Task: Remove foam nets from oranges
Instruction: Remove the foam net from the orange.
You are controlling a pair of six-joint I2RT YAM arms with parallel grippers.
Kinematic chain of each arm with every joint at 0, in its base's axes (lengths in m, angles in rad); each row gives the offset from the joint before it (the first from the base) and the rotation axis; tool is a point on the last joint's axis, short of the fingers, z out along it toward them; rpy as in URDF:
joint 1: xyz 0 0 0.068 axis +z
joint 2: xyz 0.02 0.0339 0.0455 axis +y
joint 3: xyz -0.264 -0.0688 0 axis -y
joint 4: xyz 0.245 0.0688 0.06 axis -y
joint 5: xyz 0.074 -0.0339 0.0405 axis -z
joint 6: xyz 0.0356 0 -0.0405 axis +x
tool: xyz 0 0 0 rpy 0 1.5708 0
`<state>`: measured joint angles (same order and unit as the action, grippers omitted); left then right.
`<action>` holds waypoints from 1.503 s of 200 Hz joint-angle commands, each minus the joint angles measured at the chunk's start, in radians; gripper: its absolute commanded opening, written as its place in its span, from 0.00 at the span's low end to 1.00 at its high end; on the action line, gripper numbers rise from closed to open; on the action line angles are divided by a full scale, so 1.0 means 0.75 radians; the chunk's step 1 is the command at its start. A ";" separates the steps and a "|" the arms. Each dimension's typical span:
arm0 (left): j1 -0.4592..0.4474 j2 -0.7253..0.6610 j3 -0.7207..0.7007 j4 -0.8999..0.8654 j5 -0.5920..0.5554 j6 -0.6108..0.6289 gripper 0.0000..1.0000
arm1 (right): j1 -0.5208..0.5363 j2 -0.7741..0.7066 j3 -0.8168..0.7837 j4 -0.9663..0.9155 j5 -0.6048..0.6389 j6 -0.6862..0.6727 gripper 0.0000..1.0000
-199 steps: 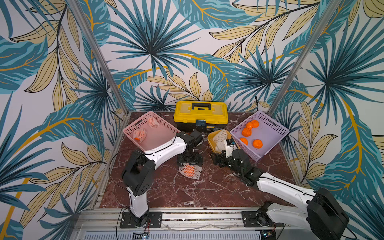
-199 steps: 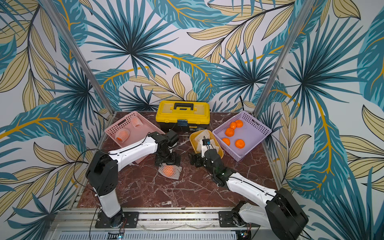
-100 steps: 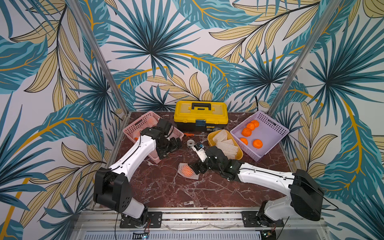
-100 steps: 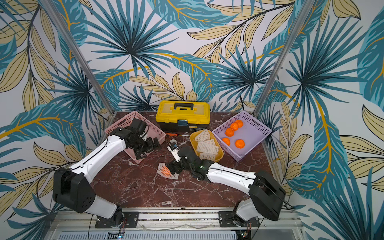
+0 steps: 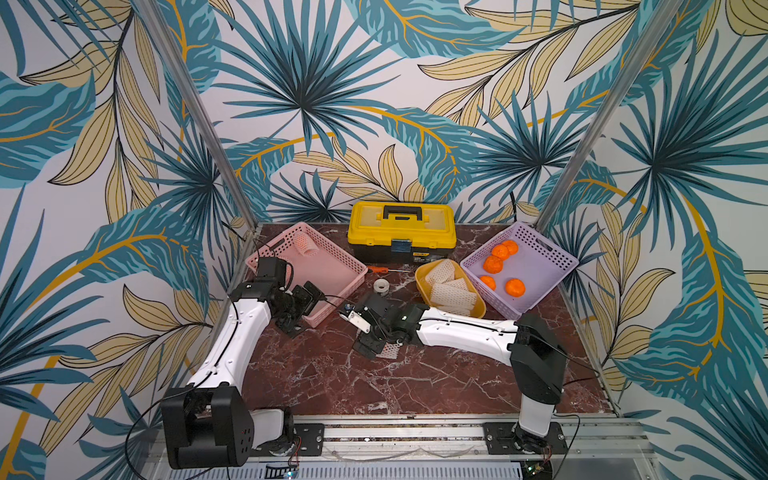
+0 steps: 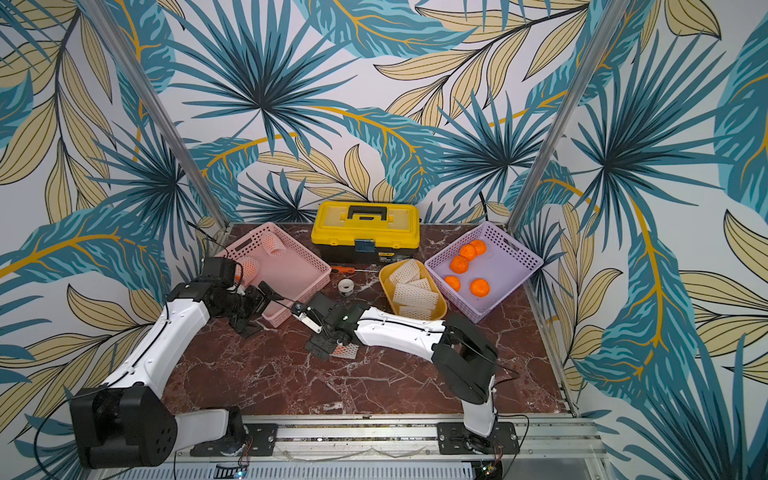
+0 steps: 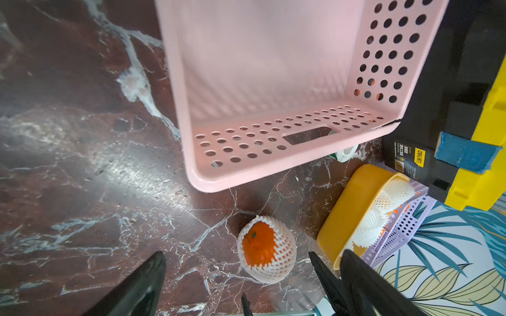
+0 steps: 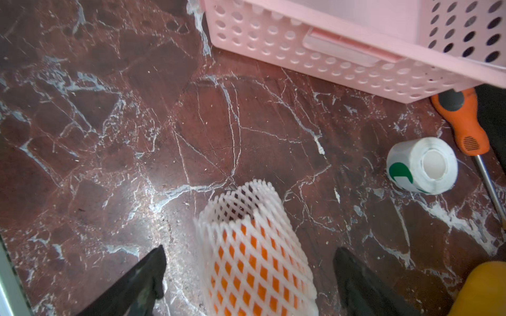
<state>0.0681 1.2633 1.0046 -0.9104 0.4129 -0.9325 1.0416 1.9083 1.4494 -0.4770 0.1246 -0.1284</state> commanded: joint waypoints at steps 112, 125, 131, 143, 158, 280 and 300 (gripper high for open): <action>0.028 -0.297 -0.273 0.165 -0.012 -0.154 1.00 | -0.014 0.138 0.098 -0.163 0.124 0.141 0.43; -0.026 -0.333 -0.303 0.206 -0.037 -0.158 1.00 | -0.036 0.074 0.015 -0.074 0.067 0.196 0.33; -0.051 -0.355 -0.321 0.244 -0.032 -0.166 1.00 | -0.047 0.046 -0.023 -0.031 0.047 0.221 0.29; -0.108 -0.396 -0.377 0.330 -0.028 -0.191 1.00 | -0.070 -0.005 -0.098 0.055 -0.003 0.271 0.27; -0.180 -0.430 -0.459 0.480 0.006 -0.228 1.00 | -0.099 -0.053 -0.175 0.138 -0.032 0.344 0.28; -0.730 -0.091 -0.540 1.138 0.189 -0.243 0.94 | -0.307 -0.443 -1.027 1.372 -0.208 0.847 0.10; -0.770 -0.050 -0.515 1.139 0.185 -0.147 0.90 | -0.364 -0.469 -1.112 1.511 -0.226 0.949 0.09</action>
<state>-0.4786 1.2049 0.5785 -0.1280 0.5316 -1.1099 0.8116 1.5909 0.6853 0.4530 -0.0471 0.4721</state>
